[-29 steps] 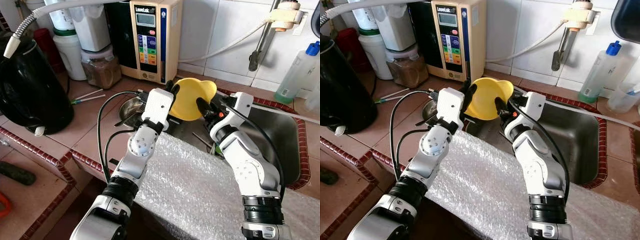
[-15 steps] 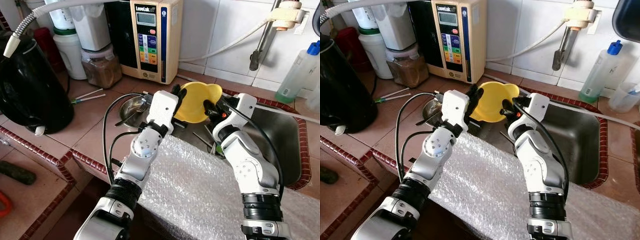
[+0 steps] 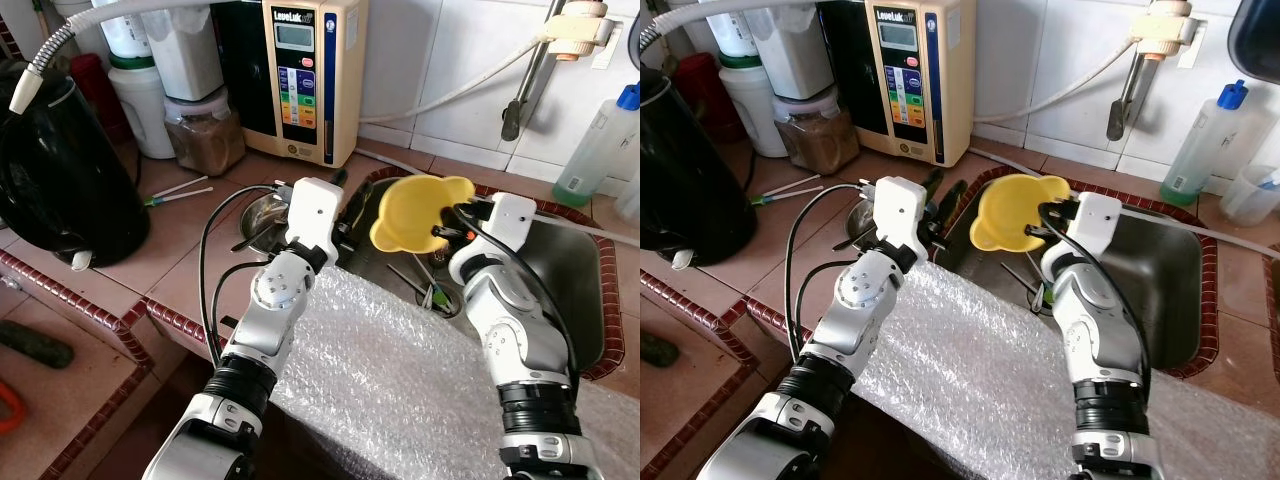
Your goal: Kitchen organization
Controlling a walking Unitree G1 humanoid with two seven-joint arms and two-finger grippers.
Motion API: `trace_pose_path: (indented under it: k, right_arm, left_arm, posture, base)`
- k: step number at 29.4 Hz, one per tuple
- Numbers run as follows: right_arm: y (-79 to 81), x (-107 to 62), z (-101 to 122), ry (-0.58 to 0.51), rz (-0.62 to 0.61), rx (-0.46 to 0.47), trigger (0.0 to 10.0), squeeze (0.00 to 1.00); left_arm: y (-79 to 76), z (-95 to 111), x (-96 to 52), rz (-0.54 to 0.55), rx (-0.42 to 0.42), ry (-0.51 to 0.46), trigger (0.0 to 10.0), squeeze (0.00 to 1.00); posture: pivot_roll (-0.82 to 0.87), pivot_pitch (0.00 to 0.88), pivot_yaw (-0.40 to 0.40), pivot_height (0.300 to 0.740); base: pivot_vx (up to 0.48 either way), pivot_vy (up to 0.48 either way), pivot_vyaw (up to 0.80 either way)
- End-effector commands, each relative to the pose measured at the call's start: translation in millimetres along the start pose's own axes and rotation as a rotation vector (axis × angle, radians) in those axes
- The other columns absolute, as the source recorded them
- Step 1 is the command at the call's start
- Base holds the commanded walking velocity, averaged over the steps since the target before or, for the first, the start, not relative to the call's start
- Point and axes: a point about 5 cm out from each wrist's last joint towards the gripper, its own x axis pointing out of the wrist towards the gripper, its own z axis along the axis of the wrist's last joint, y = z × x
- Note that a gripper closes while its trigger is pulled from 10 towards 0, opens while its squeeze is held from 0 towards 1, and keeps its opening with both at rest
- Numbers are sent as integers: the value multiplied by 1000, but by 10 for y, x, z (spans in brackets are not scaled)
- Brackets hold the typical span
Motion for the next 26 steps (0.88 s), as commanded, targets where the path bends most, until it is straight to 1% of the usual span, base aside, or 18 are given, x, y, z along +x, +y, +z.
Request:
trace_pose_path:
  k: [1, 2, 3, 4, 5, 6, 9, 11, 13, 14, 15, 16, 17, 20, 23, 24, 25, 26]
  right_arm:
    - [4, 47, 56, -29, -20, -41, 0, 0]
    - [-12, 53, 54, -32, -31, -49, 0, 0]
    - [-64, 72, 44, -32, -65, -88, 0, 0]
    - [-155, 100, 26, -29, -123, -143, 0, 0]
    - [-193, 112, 18, -27, -146, -163, 0, 0]
    - [-256, 131, 1, -20, -180, -190, 0, 0]
    - [-321, 149, -26, -3, -216, -216, 0, 0]
    - [-386, 155, -60, 13, -254, -242, 0, 0]
    - [-480, 160, -127, 46, -297, -245, 0, 0]
    - [-480, 160, -127, 46, -297, -245, 0, 0]
    - [-529, 162, -168, 64, -321, -256, 0, 0]
    - [-529, 162, -168, 64, -321, -256, 0, 0]
    - [-562, 165, -213, 85, -335, -245, 0, 0]
    - [-632, 147, -341, 156, -360, -250, 0, 0]
    - [-643, 138, -387, 175, -362, -241, 0, 0]
    - [-649, 131, -410, 185, -362, -246, 2627, 0]
    - [-653, 129, -426, 192, -362, -251, 2627, 0]
    - [-660, 121, -454, 203, -367, -245, 6275, 0]
  left_arm:
    - [-24, -14, -20, -41, -8, 22, 10000, 1000]
    - [-33, -28, -26, -49, -9, 32, 10000, 1000]
    - [-40, -60, -41, -61, -17, 54, 10000, 1000]
    - [-58, -112, -66, -82, -36, 89, 10000, 1000]
    - [-68, -131, -76, -93, -47, 104, 10000, 1000]
    - [-104, -174, -98, -132, -59, 142, 10000, 1000]
    - [-133, -207, -113, -157, -68, 175, 10000, 1000]
    - [-142, -222, -118, -169, -53, 192, 10000, 1000]
    - [-148, -216, -115, -184, -49, 204, 10000, 1000]
    - [-148, -216, -115, -184, -49, 204, 10000, 1000]
    - [-150, -212, -119, -190, -51, 211, 10000, 1000]
    - [-150, -212, -119, -190, -51, 211, 10000, 1000]
    - [-155, -211, -129, -200, -50, 218, 10000, 1000]
    - [-150, -229, -162, -204, -34, 245, 10000, 1000]
    - [-143, -239, -168, -193, -37, 256, 10000, 1000]
    - [-143, -237, -169, -196, -38, 255, 10000, 1000]
    - [-143, -234, -170, -199, -38, 255, 10000, 1000]
    - [-144, -231, -172, -202, -39, 257, 10000, 1000]
  posture:
    - [7, 0, 45, 740]
    - [12, 0, 43, 740]
    - [14, 0, 43, 740]
    - [18, 0, 43, 740]
    - [18, 0, 43, 740]
    - [20, 0, 43, 740]
    - [27, 0, 42, 740]
    - [34, 0, 41, 740]
    - [44, 0, 38, 740]
    - [44, 0, 38, 740]
    - [52, 0, 33, 740]
    - [52, 0, 33, 740]
    - [55, 0, 32, 740]
    - [66, 0, 28, 740]
    - [75, 0, 24, 740]
    - [78, 0, 22, 740]
    - [79, 0, 22, 740]
    - [83, 0, 20, 740]
  base:
    - [0, 0, 0]
    - [0, 0, 0]
    - [0, 0, 0]
    - [0, 0, 0]
    - [0, 0, 0]
    - [0, 0, 0]
    - [0, 0, 0]
    - [0, 0, 0]
    - [0, 0, 0]
    - [0, 0, 0]
    - [0, 0, 0]
    - [0, 0, 0]
    - [0, 0, 0]
    - [0, 0, 0]
    - [0, 0, 0]
    - [0, 0, 0]
    - [0, 0, 0]
    - [0, 0, 0]
